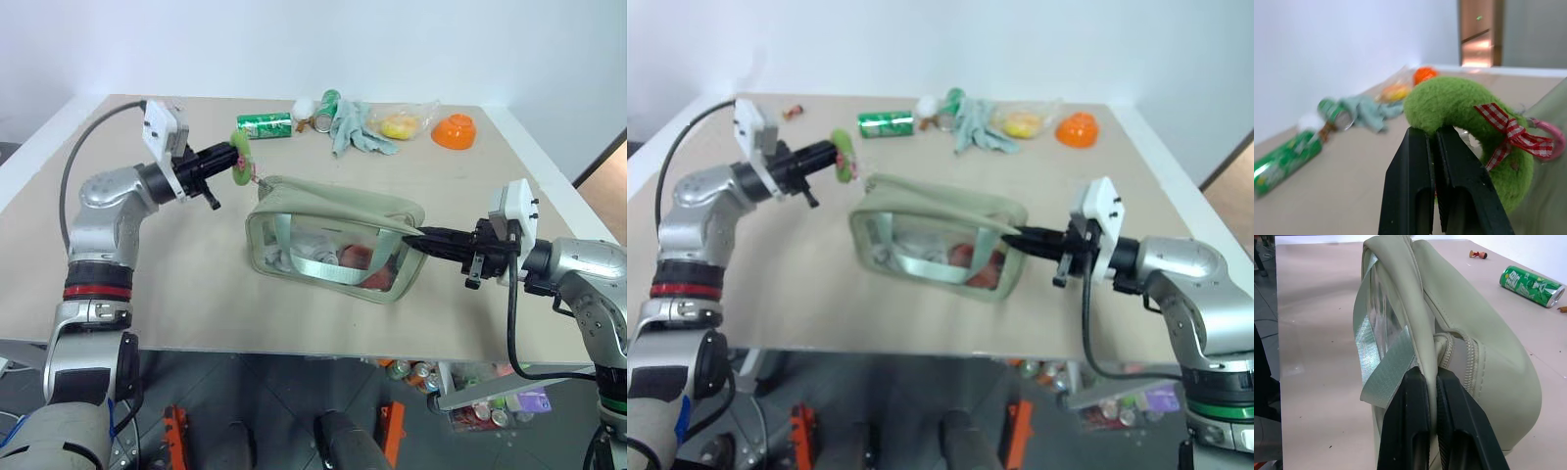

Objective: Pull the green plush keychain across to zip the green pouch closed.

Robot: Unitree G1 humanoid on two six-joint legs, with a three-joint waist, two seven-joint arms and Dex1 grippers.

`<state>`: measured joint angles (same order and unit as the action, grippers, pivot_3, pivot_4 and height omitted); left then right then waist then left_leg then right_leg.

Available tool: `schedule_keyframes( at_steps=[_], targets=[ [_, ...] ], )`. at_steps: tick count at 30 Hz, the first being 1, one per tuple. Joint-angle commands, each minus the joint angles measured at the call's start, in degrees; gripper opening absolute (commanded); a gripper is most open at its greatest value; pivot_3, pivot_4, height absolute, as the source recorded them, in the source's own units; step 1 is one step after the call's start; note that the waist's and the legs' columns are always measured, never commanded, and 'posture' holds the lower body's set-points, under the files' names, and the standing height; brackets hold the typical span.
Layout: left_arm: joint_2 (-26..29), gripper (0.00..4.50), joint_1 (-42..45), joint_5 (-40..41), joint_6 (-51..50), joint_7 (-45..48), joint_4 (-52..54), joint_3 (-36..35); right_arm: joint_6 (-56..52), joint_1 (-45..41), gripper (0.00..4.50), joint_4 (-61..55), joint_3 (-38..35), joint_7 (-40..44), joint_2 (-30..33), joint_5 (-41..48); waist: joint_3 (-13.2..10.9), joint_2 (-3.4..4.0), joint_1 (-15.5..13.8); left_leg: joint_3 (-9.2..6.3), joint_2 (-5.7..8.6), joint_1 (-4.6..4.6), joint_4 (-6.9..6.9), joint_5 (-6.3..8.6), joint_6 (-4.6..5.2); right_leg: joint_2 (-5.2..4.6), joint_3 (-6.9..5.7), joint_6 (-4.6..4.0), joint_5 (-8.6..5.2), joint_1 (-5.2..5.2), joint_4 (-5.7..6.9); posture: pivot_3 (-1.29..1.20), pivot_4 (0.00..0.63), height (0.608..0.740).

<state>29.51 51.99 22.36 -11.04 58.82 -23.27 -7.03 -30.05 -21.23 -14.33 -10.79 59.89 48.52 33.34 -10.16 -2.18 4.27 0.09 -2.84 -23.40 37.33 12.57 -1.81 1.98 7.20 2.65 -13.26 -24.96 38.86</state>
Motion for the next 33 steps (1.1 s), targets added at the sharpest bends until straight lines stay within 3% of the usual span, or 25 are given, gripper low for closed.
schedule_keyframes(
  at_steps=[1, 15, 24, 31, 33],
  targets=[
    [-1.96, 0.03, 2.17, 1.37, -2.91, -0.72, 6.17, 1.74, 0.74, -1.52, 0.0, -0.3, 0.17, 0.14, 0.49, -0.27, 0.0, 0.0, 0.0, 0.0, 0.0, 0.01, 0.0, 0.0, 0.0, 0.0, 0.0, 0.0, 0.0, 0.01, 0.0, 0.0, 0.15, 0.74],
    [-13.63, 0.03, 11.34, -0.81, -0.65, -1.58, 1.64, 7.18, 0.68, -0.77, 0.0, -1.34, -0.26, -0.52, 0.23, 0.07, -0.03, 0.03, 0.12, -0.01, 0.04, 0.01, 0.02, 0.0, 0.0, 0.01, 0.03, 0.02, 0.02, 0.01, 0.0, 0.0, 0.15, 0.74],
    [-12.46, 0.03, 8.93, -2.44, -2.82, 3.99, 3.72, 11.21, 0.64, 0.37, 0.0, -1.85, -0.69, -0.95, 0.47, 0.27, -0.04, 0.04, 0.03, -0.01, 0.08, 0.0, 0.03, 0.0, 0.0, -0.01, 0.05, 0.05, 0.0, 0.03, 0.0, 0.0, 0.15, 0.74],
    [-10.49, 0.03, 9.93, -5.34, -3.41, 3.11, 2.72, 12.08, 1.01, -0.34, 0.0, -1.16, 0.26, -0.76, 0.15, 0.03, -0.04, 0.04, 0.01, -0.02, 0.08, 0.0, 0.03, 0.0, 0.0, -0.02, 0.04, 0.05, 0.0, 0.04, 0.0, 0.0, 0.15, 0.74],
    [-9.74, 0.73, 10.21, -5.96, -2.68, 3.57, 2.35, 12.11, 1.16, -0.74, 0.0, -0.83, 0.62, -0.67, -0.01, -0.03, -0.04, 0.04, 0.0, -0.02, 0.09, 0.0, 0.03, 0.0, 0.0, -0.03, 0.04, 0.06, 0.0, 0.04, 0.0, 0.0, 0.15, 0.74]
  ],
)
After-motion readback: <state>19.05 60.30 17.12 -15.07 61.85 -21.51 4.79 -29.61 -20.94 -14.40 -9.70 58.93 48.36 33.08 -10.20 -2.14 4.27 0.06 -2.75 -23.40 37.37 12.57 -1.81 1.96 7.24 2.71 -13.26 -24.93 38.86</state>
